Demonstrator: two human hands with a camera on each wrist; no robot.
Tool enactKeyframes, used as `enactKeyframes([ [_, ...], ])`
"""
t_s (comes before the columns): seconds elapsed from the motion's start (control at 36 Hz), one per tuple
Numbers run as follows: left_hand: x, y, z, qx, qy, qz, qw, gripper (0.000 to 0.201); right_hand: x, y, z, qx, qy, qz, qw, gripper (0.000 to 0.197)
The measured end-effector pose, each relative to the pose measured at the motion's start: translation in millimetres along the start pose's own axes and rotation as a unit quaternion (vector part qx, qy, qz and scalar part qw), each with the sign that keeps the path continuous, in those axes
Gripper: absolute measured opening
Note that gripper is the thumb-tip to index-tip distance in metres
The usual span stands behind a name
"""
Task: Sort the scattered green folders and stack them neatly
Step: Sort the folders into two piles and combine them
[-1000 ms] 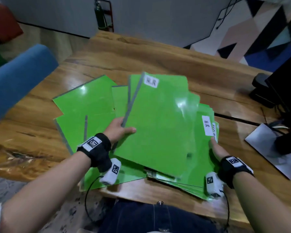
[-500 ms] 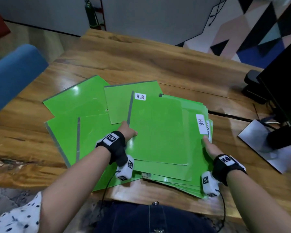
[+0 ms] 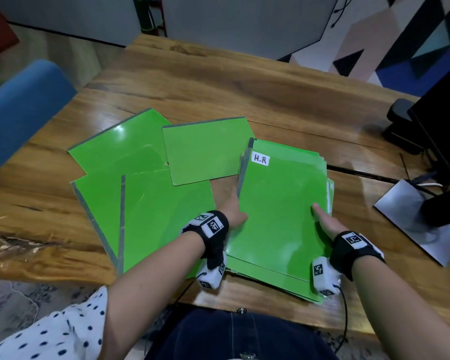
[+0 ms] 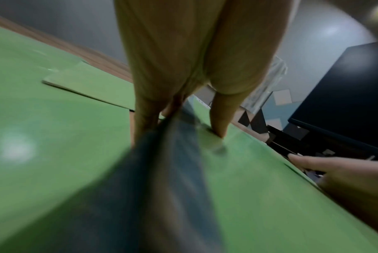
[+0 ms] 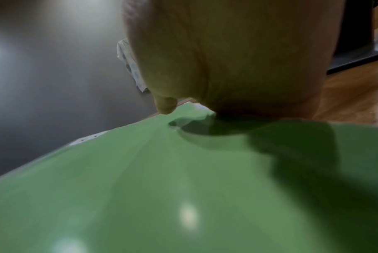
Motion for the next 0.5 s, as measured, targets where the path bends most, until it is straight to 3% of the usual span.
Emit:
enactKeyframes([
  [0.08,-0.5,-8.9,5.7,0.04,-0.036,-0.037,0.998,0.097,-17.2,-3.2,-10.2,-0.006,0.005,0.011,1.0,0.119],
  [0.17,2.0,9.4,-2.8,0.008,-0.022,-0.011,1.0,0.076,-13.6,-0.3,-10.1,-0.011,0.005,0.028,1.0,0.102],
  [0.25,9.0,58.4,-34.6,-0.045,0.11,0.125,0.985,0.055,-12.4,0.1,-9.1,-0.016,0.0,0.036,0.999,0.1],
  [0.33,3.6,98.7,-85.6,-0.11,0.29,0.213,0.926,0.063,-15.4,-1.3,-11.8,-0.021,-0.003,0.033,0.999,0.101],
  [0.39,11.8,106.3,-110.9,-0.129,0.333,0.201,0.912,0.069,-16.7,-2.1,-12.6,-0.028,-0.008,0.028,0.999,0.102],
  [0.44,15.8,109.8,-110.9,-0.119,0.293,0.179,0.932,0.061,-16.4,-1.8,-13.5,-0.034,-0.008,0.027,0.999,0.103],
  [0.5,11.7,106.9,-103.8,-0.033,0.269,0.104,0.957,0.058,-16.6,-1.6,-15.8,-0.036,-0.004,0.025,0.999,0.102],
])
Point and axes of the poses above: each hand's wrist, its own x-axis towards the middle knuckle, its own y-axis out of the back of the hand, z = x × y, the point moved 7 cm from there along x, towards the middle knuckle, and after that the axes turned 14 degrees about x, right-handed, at the moved point
